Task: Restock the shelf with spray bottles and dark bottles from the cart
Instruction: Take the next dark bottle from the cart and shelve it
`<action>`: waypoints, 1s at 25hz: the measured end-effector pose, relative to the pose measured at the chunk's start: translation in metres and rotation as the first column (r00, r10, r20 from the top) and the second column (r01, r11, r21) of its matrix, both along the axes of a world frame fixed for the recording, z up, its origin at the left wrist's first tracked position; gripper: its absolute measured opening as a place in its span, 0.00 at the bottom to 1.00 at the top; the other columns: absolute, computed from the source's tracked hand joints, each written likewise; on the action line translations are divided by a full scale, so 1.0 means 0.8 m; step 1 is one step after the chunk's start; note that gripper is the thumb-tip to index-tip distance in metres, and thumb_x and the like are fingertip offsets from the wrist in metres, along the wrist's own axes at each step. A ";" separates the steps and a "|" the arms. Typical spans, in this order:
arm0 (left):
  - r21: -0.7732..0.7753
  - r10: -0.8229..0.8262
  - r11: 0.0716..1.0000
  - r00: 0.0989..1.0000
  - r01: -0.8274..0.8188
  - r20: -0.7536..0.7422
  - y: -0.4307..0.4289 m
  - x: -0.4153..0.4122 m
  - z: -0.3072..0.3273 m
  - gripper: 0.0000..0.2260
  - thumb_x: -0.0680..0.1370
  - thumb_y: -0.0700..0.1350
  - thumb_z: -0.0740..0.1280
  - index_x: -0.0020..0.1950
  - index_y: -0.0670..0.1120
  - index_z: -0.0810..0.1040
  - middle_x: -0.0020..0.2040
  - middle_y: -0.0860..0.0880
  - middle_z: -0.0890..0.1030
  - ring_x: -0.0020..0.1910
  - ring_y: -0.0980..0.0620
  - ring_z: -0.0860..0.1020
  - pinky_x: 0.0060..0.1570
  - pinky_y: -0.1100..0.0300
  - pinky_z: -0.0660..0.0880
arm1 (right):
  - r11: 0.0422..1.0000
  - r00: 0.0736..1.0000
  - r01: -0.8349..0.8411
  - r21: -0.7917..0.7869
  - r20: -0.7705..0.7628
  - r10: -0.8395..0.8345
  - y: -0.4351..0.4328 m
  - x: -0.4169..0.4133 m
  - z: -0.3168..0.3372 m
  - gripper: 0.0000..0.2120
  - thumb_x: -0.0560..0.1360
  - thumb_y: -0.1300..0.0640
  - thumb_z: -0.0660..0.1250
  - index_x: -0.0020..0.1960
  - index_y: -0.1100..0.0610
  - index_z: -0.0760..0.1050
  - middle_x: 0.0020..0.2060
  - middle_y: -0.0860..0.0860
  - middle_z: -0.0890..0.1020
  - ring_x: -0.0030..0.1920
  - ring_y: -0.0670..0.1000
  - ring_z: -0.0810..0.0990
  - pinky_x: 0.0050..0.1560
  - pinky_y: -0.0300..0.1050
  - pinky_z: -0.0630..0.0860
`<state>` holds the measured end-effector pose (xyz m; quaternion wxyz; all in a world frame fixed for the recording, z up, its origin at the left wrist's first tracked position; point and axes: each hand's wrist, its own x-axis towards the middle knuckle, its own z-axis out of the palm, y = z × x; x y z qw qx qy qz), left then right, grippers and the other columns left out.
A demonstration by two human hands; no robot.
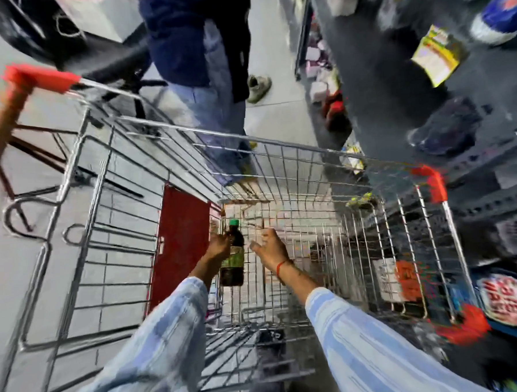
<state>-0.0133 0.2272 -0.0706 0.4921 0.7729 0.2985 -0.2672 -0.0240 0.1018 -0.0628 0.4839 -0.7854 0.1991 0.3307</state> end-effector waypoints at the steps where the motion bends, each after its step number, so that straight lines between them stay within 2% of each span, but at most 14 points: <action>1: 0.004 -0.012 1.000 0.997 0.012 -0.083 0.001 -0.010 -0.006 0.08 0.78 0.33 0.57 0.50 0.32 0.75 0.42 0.39 0.75 0.45 0.49 0.75 0.35 0.60 0.74 | 0.998 0.998 -0.055 -0.001 -0.033 0.055 -0.002 -0.007 -0.009 0.26 0.75 0.57 0.66 0.68 0.64 0.61 0.67 0.62 0.71 0.66 0.61 0.71 0.66 0.51 0.70; 2: 0.021 -0.026 0.999 0.993 0.029 -0.111 0.001 -0.015 -0.013 0.07 0.78 0.35 0.59 0.50 0.32 0.75 0.47 0.36 0.76 0.50 0.45 0.76 0.41 0.53 0.74 | 0.994 0.992 -0.106 -0.012 -0.068 0.105 0.002 -0.012 -0.018 0.27 0.74 0.56 0.67 0.68 0.64 0.61 0.67 0.62 0.71 0.66 0.61 0.71 0.65 0.50 0.70; 3: 0.047 -0.021 0.999 0.992 0.027 -0.128 0.001 -0.013 -0.016 0.10 0.77 0.36 0.61 0.52 0.28 0.75 0.51 0.32 0.77 0.54 0.40 0.77 0.49 0.48 0.74 | 0.990 0.983 -0.144 -0.008 -0.115 0.142 0.006 -0.014 -0.026 0.29 0.74 0.55 0.68 0.69 0.64 0.61 0.67 0.62 0.71 0.67 0.60 0.70 0.65 0.50 0.69; 5: 0.058 0.010 0.998 0.988 -0.001 -0.155 0.004 -0.008 -0.044 0.14 0.77 0.37 0.62 0.59 0.29 0.73 0.60 0.30 0.76 0.60 0.35 0.76 0.59 0.44 0.74 | 0.978 0.960 -0.208 -0.010 -0.193 0.202 0.014 -0.015 -0.060 0.31 0.73 0.55 0.69 0.70 0.63 0.60 0.64 0.60 0.72 0.65 0.58 0.71 0.65 0.50 0.69; 6: 0.068 0.001 0.998 0.986 0.010 -0.168 0.005 -0.010 -0.052 0.15 0.77 0.37 0.60 0.61 0.30 0.71 0.62 0.30 0.75 0.61 0.35 0.75 0.61 0.45 0.74 | 0.974 0.949 -0.225 -0.011 -0.229 0.217 0.015 -0.018 -0.073 0.29 0.72 0.55 0.70 0.67 0.63 0.62 0.57 0.58 0.75 0.60 0.56 0.73 0.61 0.50 0.70; 8: 0.108 0.013 0.994 0.984 0.007 -0.176 0.005 -0.014 -0.065 0.15 0.76 0.35 0.60 0.61 0.30 0.71 0.61 0.31 0.76 0.60 0.36 0.76 0.59 0.47 0.76 | 0.966 0.939 -0.258 -0.037 -0.244 0.241 0.020 -0.020 -0.089 0.20 0.72 0.55 0.70 0.57 0.60 0.66 0.42 0.51 0.73 0.48 0.52 0.73 0.50 0.47 0.70; 9: 0.121 0.017 0.993 0.987 0.002 -0.158 0.006 -0.015 -0.073 0.15 0.74 0.35 0.61 0.57 0.30 0.73 0.58 0.31 0.77 0.57 0.36 0.77 0.55 0.50 0.77 | 0.963 0.937 -0.268 -0.036 -0.244 0.251 0.022 -0.022 -0.095 0.19 0.71 0.55 0.70 0.55 0.60 0.66 0.42 0.51 0.74 0.46 0.53 0.74 0.49 0.47 0.71; 12: 0.120 0.057 0.992 0.990 -0.041 -0.132 0.008 -0.016 -0.088 0.08 0.72 0.37 0.63 0.48 0.34 0.76 0.48 0.32 0.78 0.47 0.42 0.77 0.45 0.54 0.72 | 0.974 0.945 -0.227 -0.009 -0.242 0.218 0.026 -0.028 -0.107 0.23 0.71 0.58 0.71 0.62 0.62 0.68 0.58 0.60 0.78 0.59 0.59 0.76 0.56 0.48 0.73; 13: 0.114 0.065 0.992 0.989 -0.050 -0.130 0.009 -0.017 -0.093 0.07 0.74 0.36 0.63 0.49 0.35 0.75 0.47 0.35 0.77 0.47 0.44 0.75 0.44 0.55 0.71 | 0.977 0.949 -0.212 -0.005 -0.242 0.205 0.026 -0.031 -0.111 0.23 0.71 0.59 0.71 0.62 0.63 0.68 0.59 0.60 0.78 0.60 0.59 0.76 0.57 0.47 0.73; 15: 0.011 0.114 0.993 0.980 -0.114 -0.164 0.009 -0.021 -0.104 0.14 0.75 0.34 0.63 0.59 0.31 0.70 0.47 0.36 0.75 0.47 0.44 0.75 0.44 0.54 0.73 | 0.986 0.960 -0.164 0.008 -0.229 0.162 0.025 -0.035 -0.122 0.22 0.70 0.61 0.71 0.62 0.63 0.70 0.60 0.61 0.78 0.61 0.59 0.76 0.57 0.46 0.73; 17: -0.087 0.114 0.987 0.971 -0.135 -0.211 0.009 -0.026 -0.105 0.19 0.74 0.32 0.64 0.64 0.31 0.66 0.46 0.38 0.75 0.45 0.45 0.74 0.38 0.57 0.72 | 0.994 0.970 -0.104 0.030 -0.218 0.108 0.025 -0.039 -0.129 0.21 0.69 0.65 0.71 0.62 0.64 0.72 0.59 0.63 0.79 0.60 0.60 0.77 0.60 0.49 0.73; 20: -0.128 0.030 0.990 0.980 -0.056 -0.198 0.004 -0.030 -0.109 0.22 0.71 0.31 0.69 0.63 0.32 0.67 0.54 0.35 0.77 0.51 0.45 0.75 0.50 0.50 0.74 | 0.998 0.973 -0.032 0.062 -0.228 0.046 0.025 -0.038 -0.133 0.24 0.69 0.68 0.69 0.63 0.66 0.68 0.60 0.64 0.77 0.60 0.59 0.76 0.63 0.52 0.72; 22: -0.160 0.070 0.982 0.980 -0.100 -0.186 0.000 -0.032 -0.103 0.25 0.70 0.33 0.72 0.64 0.36 0.67 0.59 0.35 0.77 0.54 0.43 0.76 0.49 0.49 0.74 | 0.997 0.974 -0.020 0.074 -0.225 0.036 0.015 -0.035 -0.123 0.25 0.70 0.67 0.70 0.64 0.66 0.67 0.61 0.63 0.76 0.61 0.59 0.75 0.64 0.52 0.72; 25: -0.349 0.083 0.924 0.973 -0.156 -0.214 -0.004 -0.032 -0.085 0.26 0.70 0.37 0.73 0.65 0.39 0.67 0.63 0.39 0.76 0.55 0.42 0.76 0.44 0.48 0.77 | 0.998 0.984 0.019 0.060 -0.179 -0.008 -0.015 -0.029 -0.101 0.26 0.69 0.64 0.72 0.64 0.64 0.67 0.63 0.62 0.75 0.63 0.59 0.74 0.64 0.52 0.72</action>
